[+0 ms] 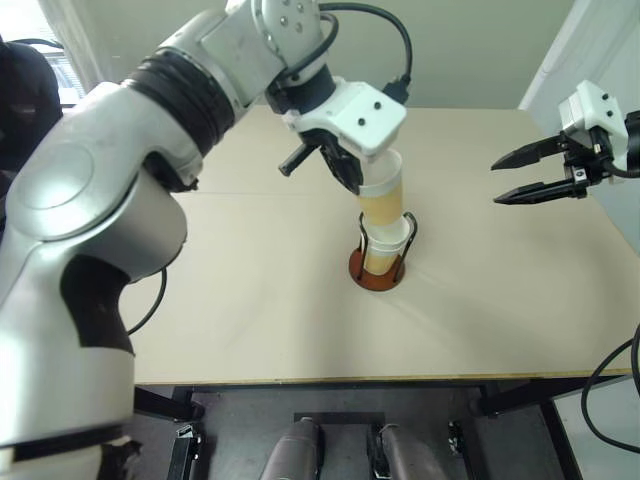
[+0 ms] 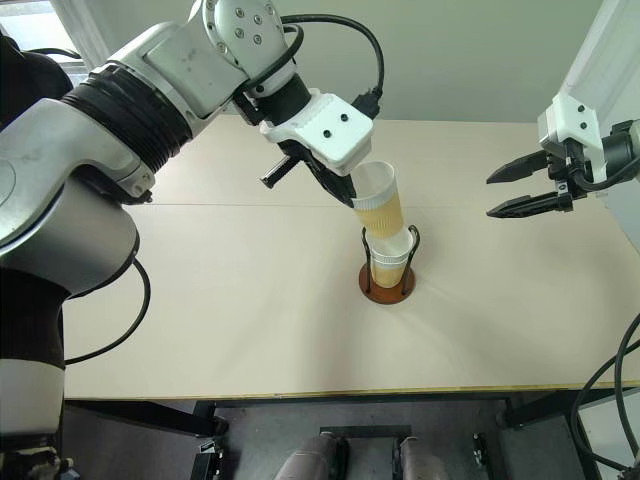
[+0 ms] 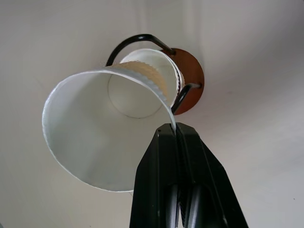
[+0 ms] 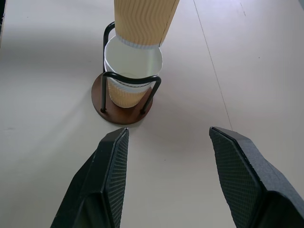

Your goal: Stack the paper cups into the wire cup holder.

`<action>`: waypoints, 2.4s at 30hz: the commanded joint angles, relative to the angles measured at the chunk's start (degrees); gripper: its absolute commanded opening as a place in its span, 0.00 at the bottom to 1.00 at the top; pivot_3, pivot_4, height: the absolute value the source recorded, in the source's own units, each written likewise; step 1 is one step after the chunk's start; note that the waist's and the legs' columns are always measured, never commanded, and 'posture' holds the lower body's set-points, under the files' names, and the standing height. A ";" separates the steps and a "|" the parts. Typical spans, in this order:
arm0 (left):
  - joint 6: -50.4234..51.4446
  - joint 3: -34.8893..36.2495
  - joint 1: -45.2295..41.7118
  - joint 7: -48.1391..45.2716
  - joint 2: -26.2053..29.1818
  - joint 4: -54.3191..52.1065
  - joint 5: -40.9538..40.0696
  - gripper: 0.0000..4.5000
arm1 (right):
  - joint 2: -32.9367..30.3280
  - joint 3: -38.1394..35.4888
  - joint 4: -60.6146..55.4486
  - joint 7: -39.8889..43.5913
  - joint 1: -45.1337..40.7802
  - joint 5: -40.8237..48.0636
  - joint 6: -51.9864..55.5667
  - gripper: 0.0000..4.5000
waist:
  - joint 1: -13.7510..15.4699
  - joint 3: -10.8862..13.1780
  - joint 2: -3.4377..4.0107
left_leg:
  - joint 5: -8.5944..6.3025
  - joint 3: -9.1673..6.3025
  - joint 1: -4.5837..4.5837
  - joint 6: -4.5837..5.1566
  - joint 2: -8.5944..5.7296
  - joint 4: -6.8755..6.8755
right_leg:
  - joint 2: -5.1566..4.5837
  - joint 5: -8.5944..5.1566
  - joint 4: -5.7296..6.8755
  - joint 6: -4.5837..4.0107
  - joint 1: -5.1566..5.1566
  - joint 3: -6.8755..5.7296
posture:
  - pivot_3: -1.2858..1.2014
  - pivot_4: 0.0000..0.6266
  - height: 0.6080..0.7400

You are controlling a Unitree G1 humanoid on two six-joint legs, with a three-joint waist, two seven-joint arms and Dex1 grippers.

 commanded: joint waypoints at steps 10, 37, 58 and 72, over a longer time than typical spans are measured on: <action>-0.74 0.00 0.99 -1.59 0.04 -0.18 0.27 0.00 | -1.44 -0.55 -0.92 0.21 -1.25 -0.72 -0.87 0.60 | -0.01 0.00 0.00 | 0.00 0.01 0.00 0.01 -0.01 0.01 | 0.01 0.01 0.00 0.02 0.00 0.00 | 0.52 0.24 1.00; 17.66 34.20 8.74 2.94 4.38 9.27 -3.01 0.99 | 2.73 -5.87 7.91 -1.93 -2.08 -8.95 -3.44 0.60 | -0.48 -0.02 0.12 | 0.02 0.04 0.03 0.04 0.00 0.01 | 0.01 0.03 -0.01 0.03 0.01 0.01 | 0.52 0.24 1.00; 35.56 89.45 67.32 37.92 22.12 -18.21 -5.15 0.99 | 13.22 -25.78 13.04 -22.81 7.33 -11.58 1.80 0.60 | -0.91 0.04 0.55 | 0.59 0.16 0.33 -0.28 0.05 -0.17 | 0.08 0.05 0.43 -0.72 -0.10 0.19 | 0.52 0.24 1.00; 41.25 91.87 64.53 37.08 23.96 -24.25 -1.74 0.99 | 18.09 -25.92 9.55 -21.00 8.13 -12.99 3.60 0.60 | -2.11 0.14 0.33 | 1.45 0.22 1.16 -1.39 -0.15 -1.20 | 0.13 0.37 0.83 -1.53 -0.10 0.83 | 0.52 0.24 1.00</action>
